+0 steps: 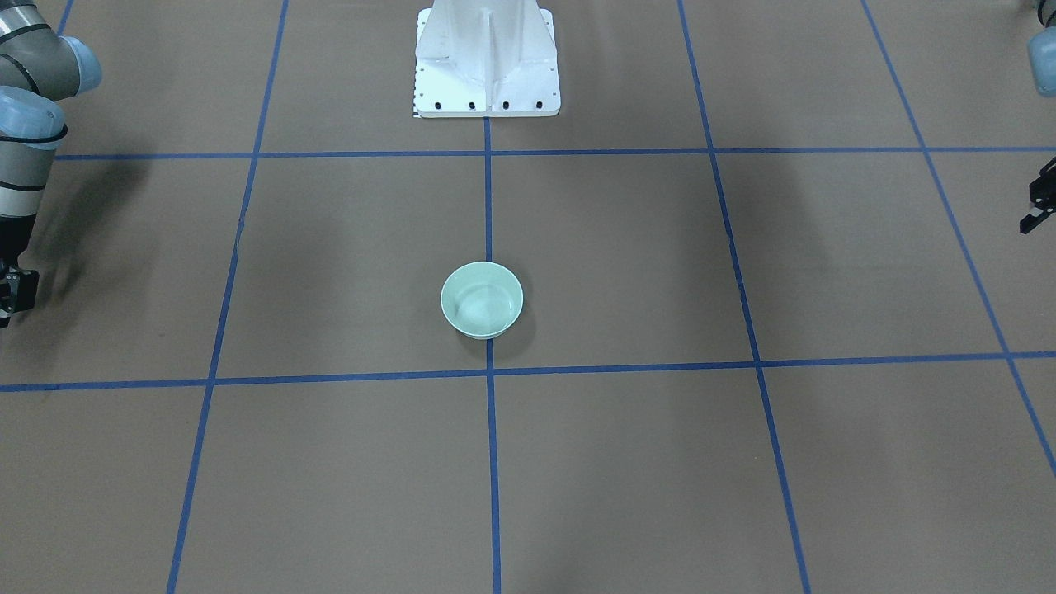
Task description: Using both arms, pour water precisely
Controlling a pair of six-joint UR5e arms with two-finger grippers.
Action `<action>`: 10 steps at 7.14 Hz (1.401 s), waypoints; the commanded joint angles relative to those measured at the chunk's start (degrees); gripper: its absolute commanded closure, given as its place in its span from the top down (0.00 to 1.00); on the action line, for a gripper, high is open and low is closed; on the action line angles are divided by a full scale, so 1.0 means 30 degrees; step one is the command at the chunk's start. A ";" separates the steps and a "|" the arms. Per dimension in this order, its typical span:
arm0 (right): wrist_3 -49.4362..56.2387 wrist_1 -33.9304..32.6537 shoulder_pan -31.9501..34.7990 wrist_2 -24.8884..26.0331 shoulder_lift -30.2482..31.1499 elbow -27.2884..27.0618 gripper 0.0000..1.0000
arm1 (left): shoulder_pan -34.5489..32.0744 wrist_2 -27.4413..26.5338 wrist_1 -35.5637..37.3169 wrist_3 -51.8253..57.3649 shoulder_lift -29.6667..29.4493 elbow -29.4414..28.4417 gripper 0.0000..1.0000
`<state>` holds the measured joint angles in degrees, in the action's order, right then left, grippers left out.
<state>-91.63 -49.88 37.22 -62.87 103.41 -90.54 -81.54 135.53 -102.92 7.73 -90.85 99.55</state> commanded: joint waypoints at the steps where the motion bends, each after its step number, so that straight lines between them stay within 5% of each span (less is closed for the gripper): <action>1: 0.0044 0.0044 0.0043 0.0358 0.0013 0.0441 1.00 | 0.0023 0.0000 0.0000 -0.0087 -0.0039 -0.0019 1.00; 4: 0.0074 0.0044 0.0715 0.0565 -0.0016 0.0531 0.99 | 0.0053 0.0000 0.0000 -0.0058 -0.0011 -0.0019 1.00; 5: 0.0161 0.0044 0.0775 0.0624 -0.0046 0.0531 0.84 | 0.0024 0.0000 0.0000 -0.0029 -0.0010 -0.0048 1.00; 7: 0.0249 0.0073 0.0833 0.0683 -0.0046 0.0531 0.09 | 0.0023 0.0000 0.0029 -0.0029 0.0019 -0.0048 1.00; 8: 0.0598 0.0074 0.1182 0.0654 -0.0075 0.0502 0.00 | 0.0023 0.0000 0.0029 -0.0145 0.0019 -0.0048 1.00; 10: 0.2671 0.0103 0.2381 0.0538 -0.0511 0.0385 0.00 | -0.0761 0.0000 0.0233 -0.0901 0.0019 -0.0106 1.00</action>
<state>-87.16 -49.64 42.30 -61.02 102.77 -89.18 -82.18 135.53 -102.51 6.63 -90.79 99.31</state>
